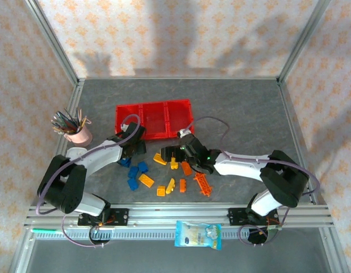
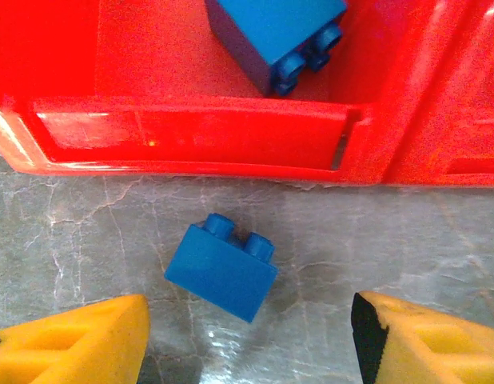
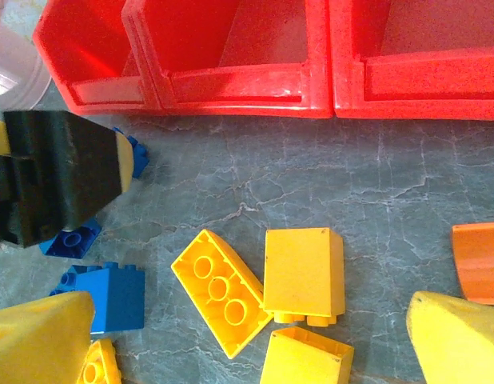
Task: Sort the legos into containers by color
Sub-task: Pick up the lego from the middle-left of the table.
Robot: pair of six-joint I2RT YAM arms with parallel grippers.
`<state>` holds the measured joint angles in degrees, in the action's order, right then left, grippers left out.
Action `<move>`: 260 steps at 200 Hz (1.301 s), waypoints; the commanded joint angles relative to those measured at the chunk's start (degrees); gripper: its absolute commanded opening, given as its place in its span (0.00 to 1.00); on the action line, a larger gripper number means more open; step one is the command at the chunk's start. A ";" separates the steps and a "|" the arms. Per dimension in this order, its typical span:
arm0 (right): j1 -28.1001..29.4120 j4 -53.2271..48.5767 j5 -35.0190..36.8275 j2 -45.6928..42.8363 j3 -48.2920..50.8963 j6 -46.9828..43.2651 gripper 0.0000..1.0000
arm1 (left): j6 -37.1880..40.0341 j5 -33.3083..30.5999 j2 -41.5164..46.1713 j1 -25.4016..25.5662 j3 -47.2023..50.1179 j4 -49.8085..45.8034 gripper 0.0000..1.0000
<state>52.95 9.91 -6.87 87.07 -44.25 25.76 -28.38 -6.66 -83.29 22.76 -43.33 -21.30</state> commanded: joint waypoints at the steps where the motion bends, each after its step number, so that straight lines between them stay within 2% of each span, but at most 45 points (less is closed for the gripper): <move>1: 0.02 0.72 2.14 0.21 -0.28 0.17 1.00 | 1.62 -3.32 -2.32 -1.04 -1.31 1.84 0.70; 71: 0.04 0.29 2.83 1.16 -0.97 -0.29 1.00 | 3.17 -2.06 -6.74 -2.50 -2.22 6.30 0.71; 108: 0.04 -0.15 2.83 1.92 -1.81 -0.62 1.00 | 3.42 -1.03 -7.59 -2.43 -2.74 7.43 0.67; 176: 0.03 0.10 3.04 2.31 -1.98 -0.57 1.00 | 3.51 1.68 -5.27 -1.85 -0.31 8.31 0.57; 260: 0.05 -0.74 3.31 1.72 -3.04 -1.24 1.00 | 2.92 0.68 -4.31 -1.17 -0.21 6.98 0.36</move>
<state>52.95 9.91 -5.54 89.32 -45.25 25.67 -25.45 -5.10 -89.30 21.39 -44.29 -13.69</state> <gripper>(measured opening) 0.995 0.377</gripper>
